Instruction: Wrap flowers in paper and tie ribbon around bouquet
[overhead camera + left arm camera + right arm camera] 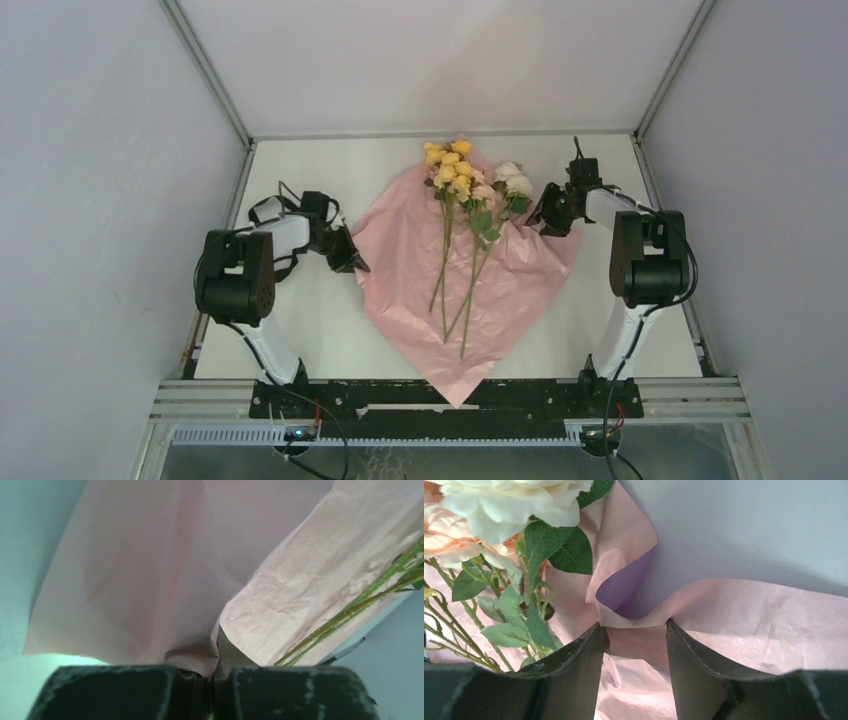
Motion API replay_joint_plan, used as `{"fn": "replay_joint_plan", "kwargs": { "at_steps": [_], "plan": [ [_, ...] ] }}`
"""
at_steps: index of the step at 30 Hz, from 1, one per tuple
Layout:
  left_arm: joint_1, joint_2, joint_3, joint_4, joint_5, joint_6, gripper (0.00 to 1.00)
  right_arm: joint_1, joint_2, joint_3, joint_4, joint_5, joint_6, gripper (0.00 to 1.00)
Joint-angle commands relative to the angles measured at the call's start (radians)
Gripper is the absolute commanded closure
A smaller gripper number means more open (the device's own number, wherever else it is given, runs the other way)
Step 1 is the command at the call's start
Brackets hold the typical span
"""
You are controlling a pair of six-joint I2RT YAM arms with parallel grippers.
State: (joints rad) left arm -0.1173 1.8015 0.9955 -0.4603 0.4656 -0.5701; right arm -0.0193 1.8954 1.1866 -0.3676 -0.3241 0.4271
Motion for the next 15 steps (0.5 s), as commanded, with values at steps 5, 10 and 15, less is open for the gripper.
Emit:
{"fn": "replay_joint_plan", "kwargs": {
  "at_steps": [5, 10, 15],
  "plan": [
    [0.110, -0.078, 0.006, -0.062, -0.143, 0.136, 0.93, 0.092, -0.077, 0.215, -0.217, 0.233, -0.093, 0.43],
    [0.114, -0.068, -0.013, -0.085, -0.152, 0.147, 0.87, 0.219, -0.209, 0.135, -0.242, 0.397, -0.118, 0.42],
    [0.150, -0.185, 0.002, -0.085, -0.298, 0.193, 0.68, 0.385, -0.254, 0.025, -0.191, 0.406, -0.067, 0.43]
  ]
}}
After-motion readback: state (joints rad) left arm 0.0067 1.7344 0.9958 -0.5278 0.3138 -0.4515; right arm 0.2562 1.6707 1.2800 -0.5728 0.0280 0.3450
